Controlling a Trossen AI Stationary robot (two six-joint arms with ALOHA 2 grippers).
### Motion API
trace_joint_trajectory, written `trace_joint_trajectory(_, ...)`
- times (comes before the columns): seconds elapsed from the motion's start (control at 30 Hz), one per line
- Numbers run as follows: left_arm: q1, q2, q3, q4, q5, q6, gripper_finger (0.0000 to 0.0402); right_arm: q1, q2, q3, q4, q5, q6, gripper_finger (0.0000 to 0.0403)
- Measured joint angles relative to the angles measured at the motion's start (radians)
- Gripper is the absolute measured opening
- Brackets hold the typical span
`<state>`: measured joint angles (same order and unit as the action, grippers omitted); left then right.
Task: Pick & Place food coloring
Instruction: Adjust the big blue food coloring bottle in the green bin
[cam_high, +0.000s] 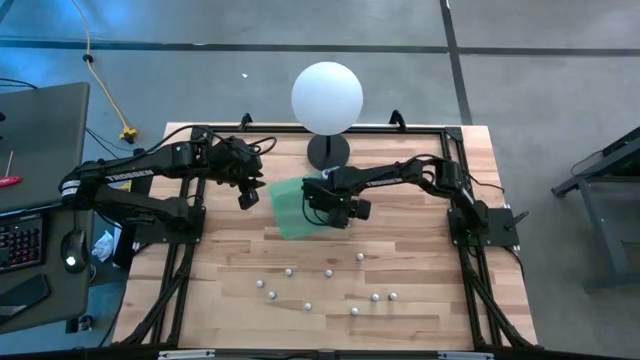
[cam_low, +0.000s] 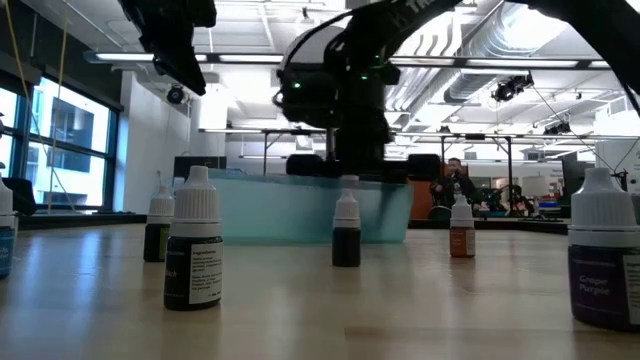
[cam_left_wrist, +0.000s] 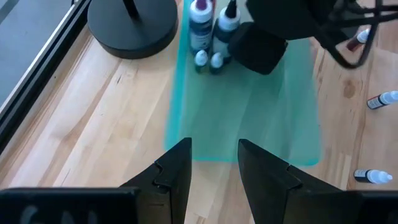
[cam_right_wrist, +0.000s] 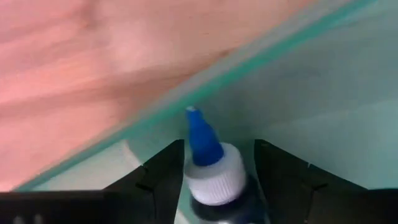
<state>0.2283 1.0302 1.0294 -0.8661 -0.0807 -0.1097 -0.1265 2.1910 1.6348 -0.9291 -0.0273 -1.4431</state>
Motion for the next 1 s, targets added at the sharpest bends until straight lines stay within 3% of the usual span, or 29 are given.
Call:
trace_joint_trajectory(0.1, 0.0, 0.0, 0.0, 0.0, 0.0, 0.0, 0.0129, 0.001, -0.007, -0.037, 0.031, 0.035, -0.063, 0.0164)
trace_joint_trajectory(0.3, 0.0, 0.0, 0.0, 0.001, -0.004, 0.0, 0.0129, 0.001, -0.003, -0.026, 0.039, 0.034, -0.042, 0.0114)
trace_joint_trajectory(0.57, 0.0, 0.0, 0.0, 0.0, -0.008, 0.0, 0.0129, 0.008, 0.008, 0.093, -0.041, 0.006, 0.12, 0.0118)
trace_joint_trajectory(0.8, 0.0, 0.0, 0.0, -0.001, -0.003, 0.0, 0.0129, 0.018, 0.007, 0.266, -0.182, -0.143, 0.312, 0.012)
trace_joint_trajectory(1.0, 0.0, 0.0, 0.0, -0.001, -0.003, 0.0, 0.0129, -0.02, 0.003, 0.372, -0.207, -0.392, 0.556, 0.0113)
